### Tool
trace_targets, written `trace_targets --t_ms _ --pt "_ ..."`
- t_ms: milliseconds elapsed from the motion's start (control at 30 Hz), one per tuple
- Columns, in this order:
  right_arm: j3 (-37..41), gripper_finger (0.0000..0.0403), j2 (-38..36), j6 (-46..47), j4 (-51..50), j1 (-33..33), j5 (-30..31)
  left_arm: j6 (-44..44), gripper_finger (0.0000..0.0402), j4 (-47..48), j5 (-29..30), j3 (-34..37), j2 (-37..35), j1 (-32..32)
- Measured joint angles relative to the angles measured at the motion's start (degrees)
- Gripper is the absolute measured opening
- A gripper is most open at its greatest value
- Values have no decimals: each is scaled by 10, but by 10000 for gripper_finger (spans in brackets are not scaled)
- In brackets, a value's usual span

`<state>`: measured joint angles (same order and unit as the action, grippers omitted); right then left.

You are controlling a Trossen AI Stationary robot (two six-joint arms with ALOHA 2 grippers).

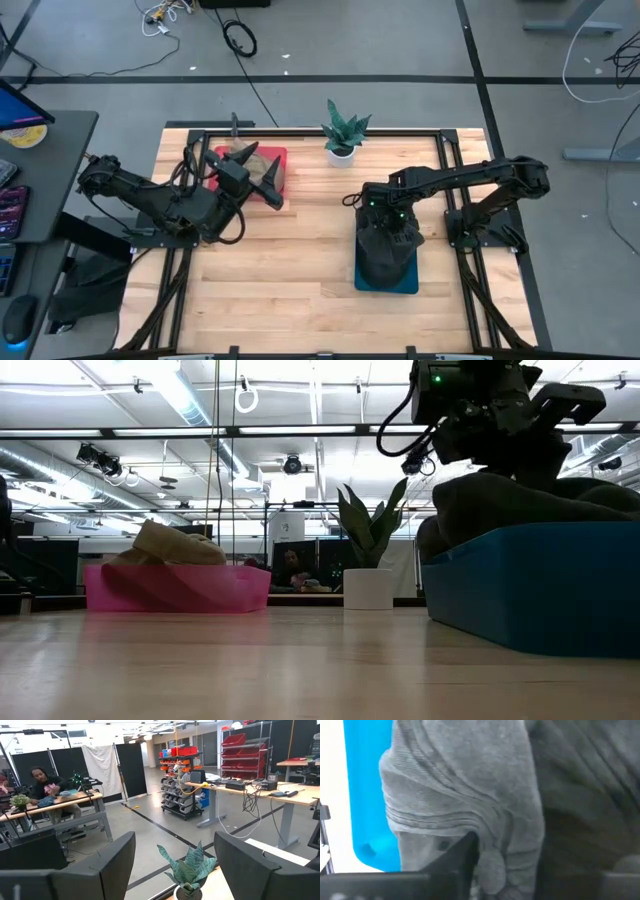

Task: Pick & Place hat
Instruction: Put the black cap into the blue bin, then return to Home Position

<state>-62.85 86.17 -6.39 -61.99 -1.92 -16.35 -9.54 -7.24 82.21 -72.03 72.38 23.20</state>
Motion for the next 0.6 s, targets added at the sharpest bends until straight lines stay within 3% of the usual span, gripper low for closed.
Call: trace_targets --t_ms 333,600 --pt "-2 264 0 -11 -51 -16 4 0 275 1 0 0 0 0" --pt "-64 291 0 -20 -70 -32 5 0 275 1 0 0 0 0"
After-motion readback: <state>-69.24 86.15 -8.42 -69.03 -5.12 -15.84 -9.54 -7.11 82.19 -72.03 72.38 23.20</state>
